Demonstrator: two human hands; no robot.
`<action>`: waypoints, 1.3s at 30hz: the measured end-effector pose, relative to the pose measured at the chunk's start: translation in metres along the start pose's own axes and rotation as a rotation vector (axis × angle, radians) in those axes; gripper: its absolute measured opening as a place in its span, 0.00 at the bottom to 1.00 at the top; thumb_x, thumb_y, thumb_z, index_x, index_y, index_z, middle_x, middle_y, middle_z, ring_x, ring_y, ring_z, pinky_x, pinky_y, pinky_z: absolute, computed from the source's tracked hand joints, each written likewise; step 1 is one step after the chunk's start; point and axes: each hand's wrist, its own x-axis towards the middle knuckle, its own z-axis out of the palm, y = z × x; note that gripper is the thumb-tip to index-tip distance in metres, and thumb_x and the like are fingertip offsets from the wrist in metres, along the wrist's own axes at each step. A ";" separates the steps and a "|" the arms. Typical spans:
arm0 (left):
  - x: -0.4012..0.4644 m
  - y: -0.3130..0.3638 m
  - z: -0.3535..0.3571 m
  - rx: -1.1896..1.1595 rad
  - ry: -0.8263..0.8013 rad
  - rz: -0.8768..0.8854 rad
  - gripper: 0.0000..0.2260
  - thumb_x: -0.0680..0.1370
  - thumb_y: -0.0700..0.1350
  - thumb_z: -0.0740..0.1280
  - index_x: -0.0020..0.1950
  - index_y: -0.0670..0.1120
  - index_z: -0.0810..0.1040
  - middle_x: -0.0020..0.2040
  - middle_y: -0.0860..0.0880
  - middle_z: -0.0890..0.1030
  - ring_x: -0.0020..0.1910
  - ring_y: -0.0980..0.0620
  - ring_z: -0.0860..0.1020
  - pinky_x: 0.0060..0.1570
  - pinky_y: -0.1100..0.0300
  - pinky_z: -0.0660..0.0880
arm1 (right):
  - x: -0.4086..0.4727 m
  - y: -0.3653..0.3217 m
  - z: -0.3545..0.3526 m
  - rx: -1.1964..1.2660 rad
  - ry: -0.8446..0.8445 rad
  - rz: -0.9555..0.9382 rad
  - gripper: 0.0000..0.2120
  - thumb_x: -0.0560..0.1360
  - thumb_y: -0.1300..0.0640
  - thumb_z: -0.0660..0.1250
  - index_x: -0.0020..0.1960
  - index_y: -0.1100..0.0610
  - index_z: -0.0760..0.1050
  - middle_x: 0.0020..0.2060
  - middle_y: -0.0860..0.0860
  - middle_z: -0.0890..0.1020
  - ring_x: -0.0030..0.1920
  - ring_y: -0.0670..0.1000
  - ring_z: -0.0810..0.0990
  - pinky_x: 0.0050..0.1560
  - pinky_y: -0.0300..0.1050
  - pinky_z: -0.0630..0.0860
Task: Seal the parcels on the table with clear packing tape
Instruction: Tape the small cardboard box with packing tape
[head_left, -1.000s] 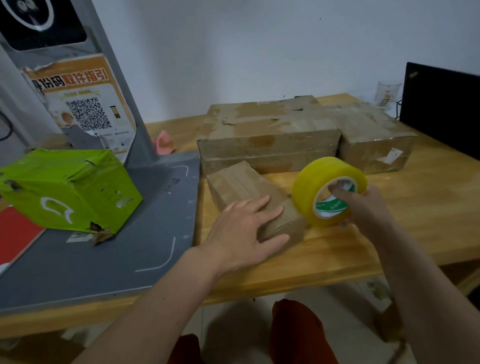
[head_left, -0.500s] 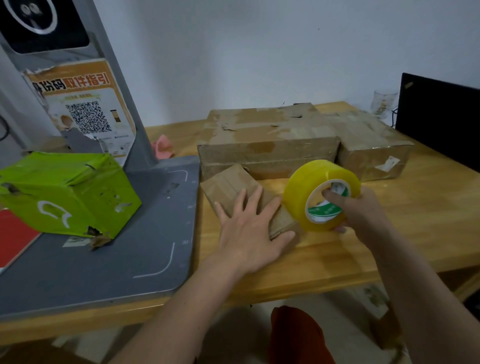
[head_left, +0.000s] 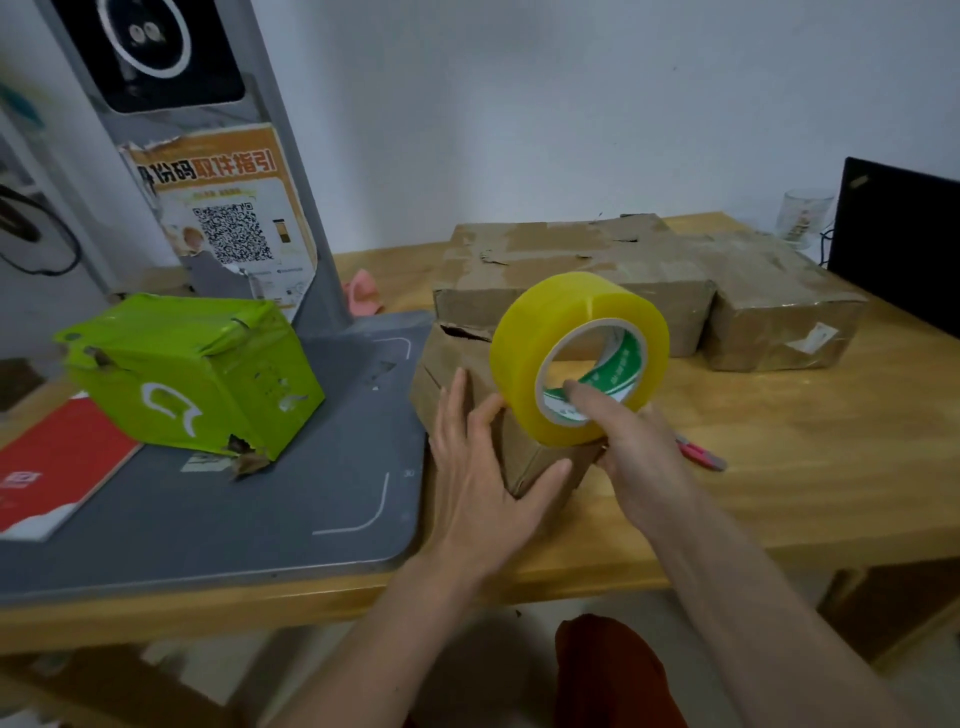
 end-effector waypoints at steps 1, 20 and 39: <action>0.001 0.001 0.001 -0.048 -0.005 -0.019 0.36 0.71 0.68 0.66 0.74 0.67 0.51 0.80 0.49 0.51 0.80 0.50 0.49 0.77 0.46 0.55 | -0.001 -0.005 0.002 -0.049 -0.002 -0.049 0.05 0.74 0.57 0.72 0.49 0.53 0.82 0.44 0.48 0.87 0.48 0.48 0.84 0.53 0.52 0.80; 0.001 -0.014 -0.001 -0.136 -0.042 -0.019 0.32 0.69 0.63 0.72 0.70 0.56 0.67 0.78 0.56 0.55 0.79 0.53 0.55 0.74 0.43 0.63 | 0.022 -0.028 -0.026 -0.012 -0.037 -0.037 0.12 0.77 0.55 0.68 0.60 0.53 0.77 0.55 0.55 0.84 0.53 0.57 0.84 0.45 0.63 0.81; 0.031 0.038 -0.018 0.375 -0.338 -0.061 0.54 0.71 0.69 0.68 0.81 0.49 0.38 0.82 0.53 0.50 0.80 0.56 0.47 0.78 0.55 0.39 | 0.025 -0.010 -0.036 0.171 -0.095 0.109 0.14 0.78 0.57 0.65 0.63 0.56 0.75 0.53 0.56 0.85 0.51 0.57 0.85 0.41 0.54 0.82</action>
